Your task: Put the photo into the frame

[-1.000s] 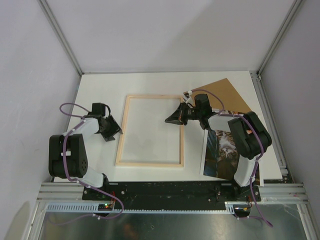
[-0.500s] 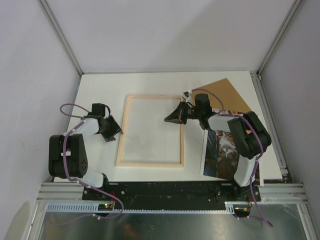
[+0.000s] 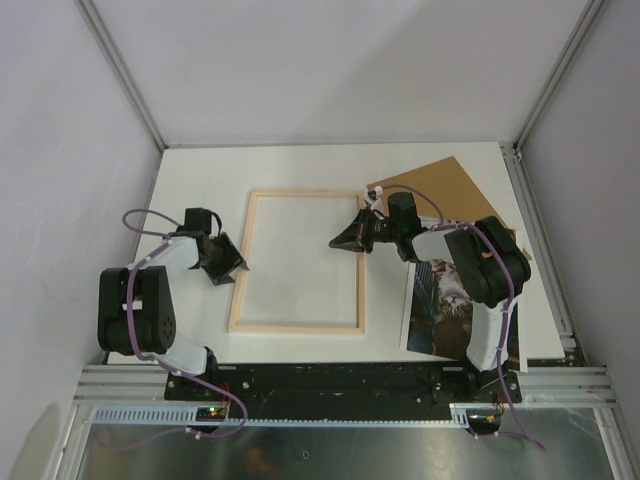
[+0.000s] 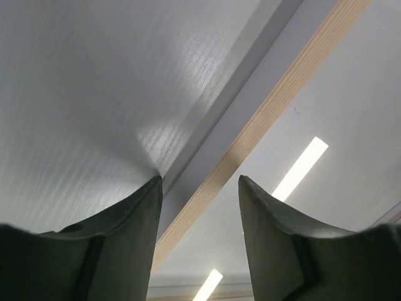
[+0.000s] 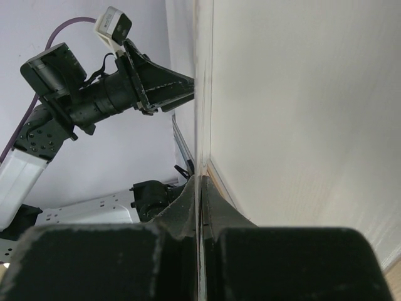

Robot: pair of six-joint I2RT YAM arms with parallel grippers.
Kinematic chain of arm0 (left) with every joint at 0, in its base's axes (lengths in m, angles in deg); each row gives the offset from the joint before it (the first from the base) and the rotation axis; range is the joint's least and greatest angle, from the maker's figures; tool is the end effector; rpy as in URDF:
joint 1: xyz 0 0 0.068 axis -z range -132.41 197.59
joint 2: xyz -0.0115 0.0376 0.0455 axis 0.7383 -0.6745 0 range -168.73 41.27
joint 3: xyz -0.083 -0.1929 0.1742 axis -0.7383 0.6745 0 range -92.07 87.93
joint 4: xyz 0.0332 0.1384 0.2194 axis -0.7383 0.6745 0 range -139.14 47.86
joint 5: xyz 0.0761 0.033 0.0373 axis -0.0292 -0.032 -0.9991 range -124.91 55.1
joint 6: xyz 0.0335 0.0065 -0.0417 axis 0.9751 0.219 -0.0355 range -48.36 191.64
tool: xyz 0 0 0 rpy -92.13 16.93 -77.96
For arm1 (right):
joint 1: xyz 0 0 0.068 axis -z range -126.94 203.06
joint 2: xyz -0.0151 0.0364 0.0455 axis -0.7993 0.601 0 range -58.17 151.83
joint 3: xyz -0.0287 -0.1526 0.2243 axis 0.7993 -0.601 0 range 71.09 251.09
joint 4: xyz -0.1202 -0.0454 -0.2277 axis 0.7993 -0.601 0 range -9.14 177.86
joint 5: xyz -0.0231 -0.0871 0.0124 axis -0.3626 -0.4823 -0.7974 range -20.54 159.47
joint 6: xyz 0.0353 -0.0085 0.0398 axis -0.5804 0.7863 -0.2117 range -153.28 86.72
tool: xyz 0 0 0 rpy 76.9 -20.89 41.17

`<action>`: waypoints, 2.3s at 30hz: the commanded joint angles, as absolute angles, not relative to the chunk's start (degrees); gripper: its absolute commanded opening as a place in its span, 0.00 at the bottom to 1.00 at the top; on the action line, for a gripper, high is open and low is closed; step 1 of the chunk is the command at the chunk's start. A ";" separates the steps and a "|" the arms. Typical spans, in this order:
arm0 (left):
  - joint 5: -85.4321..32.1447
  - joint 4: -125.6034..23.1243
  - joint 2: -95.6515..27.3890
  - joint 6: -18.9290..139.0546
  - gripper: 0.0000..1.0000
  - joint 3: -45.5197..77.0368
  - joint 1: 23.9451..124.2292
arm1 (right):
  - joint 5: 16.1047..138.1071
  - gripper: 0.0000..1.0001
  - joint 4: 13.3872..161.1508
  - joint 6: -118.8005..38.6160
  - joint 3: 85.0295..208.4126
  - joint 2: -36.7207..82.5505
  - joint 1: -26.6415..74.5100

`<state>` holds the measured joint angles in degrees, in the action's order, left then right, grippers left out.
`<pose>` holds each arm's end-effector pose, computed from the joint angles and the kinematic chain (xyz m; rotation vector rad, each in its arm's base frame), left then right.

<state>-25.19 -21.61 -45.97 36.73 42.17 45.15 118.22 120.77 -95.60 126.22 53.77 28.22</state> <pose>0.2698 0.0054 0.1580 -0.8587 2.6794 -0.3751 0.3446 0.1892 0.1468 0.0938 2.3220 1.7317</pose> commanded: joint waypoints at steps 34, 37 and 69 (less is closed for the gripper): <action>-26.29 -21.28 -47.63 38.16 0.57 43.02 44.98 | 108.83 0.46 96.36 -79.14 135.87 52.88 28.76; -26.29 -21.35 -47.54 38.16 0.57 43.06 45.02 | 107.27 0.53 93.59 -77.41 137.01 52.57 28.64; -26.41 -21.34 -47.12 38.16 0.57 43.29 44.98 | 91.27 0.68 72.96 -66.32 143.61 49.42 28.01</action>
